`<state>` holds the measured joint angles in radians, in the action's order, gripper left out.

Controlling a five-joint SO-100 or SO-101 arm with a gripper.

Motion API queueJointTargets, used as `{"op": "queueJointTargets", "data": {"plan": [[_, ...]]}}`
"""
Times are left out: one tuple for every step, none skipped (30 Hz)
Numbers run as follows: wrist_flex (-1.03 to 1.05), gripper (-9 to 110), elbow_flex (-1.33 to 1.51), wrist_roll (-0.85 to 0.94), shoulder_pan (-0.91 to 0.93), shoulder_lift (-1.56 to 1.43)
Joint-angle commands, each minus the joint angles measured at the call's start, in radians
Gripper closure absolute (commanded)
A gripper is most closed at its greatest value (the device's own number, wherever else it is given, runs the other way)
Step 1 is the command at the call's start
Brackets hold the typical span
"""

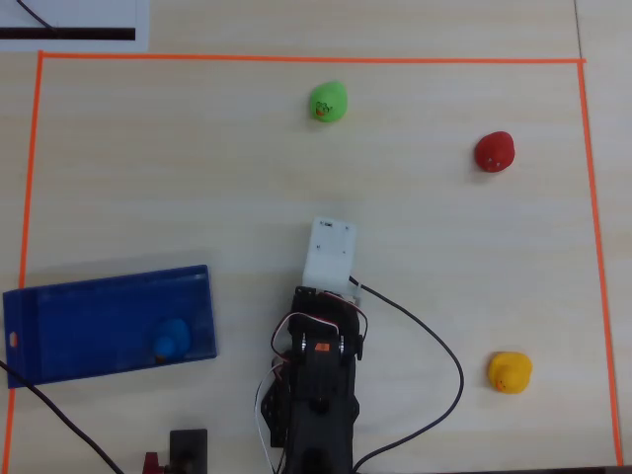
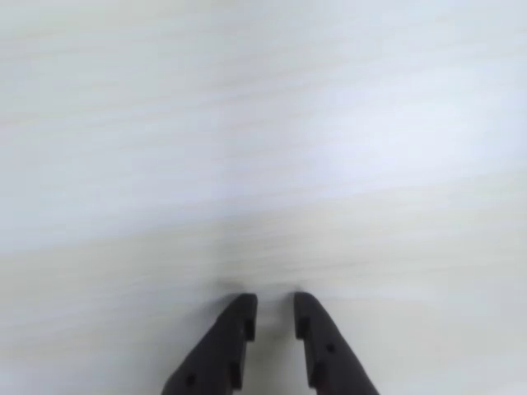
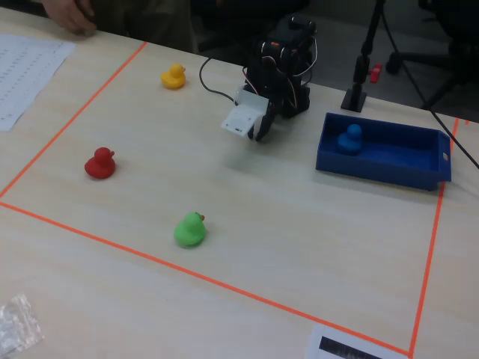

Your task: Grasp blue duck and put it into box.

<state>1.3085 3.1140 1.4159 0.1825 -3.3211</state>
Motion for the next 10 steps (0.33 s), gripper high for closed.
{"op": "queueJointTargets", "data": {"plan": [[0.011, 98, -0.003, -0.011, 0.060, 0.011], [0.011, 98, -0.003, -0.011, 0.063, 0.011], [0.011, 98, -0.003, -0.011, 0.064, 0.011], [0.011, 98, -0.003, -0.011, 0.064, 0.011], [0.011, 98, -0.003, -0.011, 0.064, 0.011], [0.011, 98, -0.003, -0.011, 0.064, 0.011], [0.011, 98, -0.003, -0.011, 0.064, 0.011], [0.011, 98, -0.003, -0.011, 0.064, 0.011], [0.011, 98, -0.003, -0.011, 0.064, 0.011], [0.011, 98, -0.003, -0.011, 0.064, 0.011]]}}
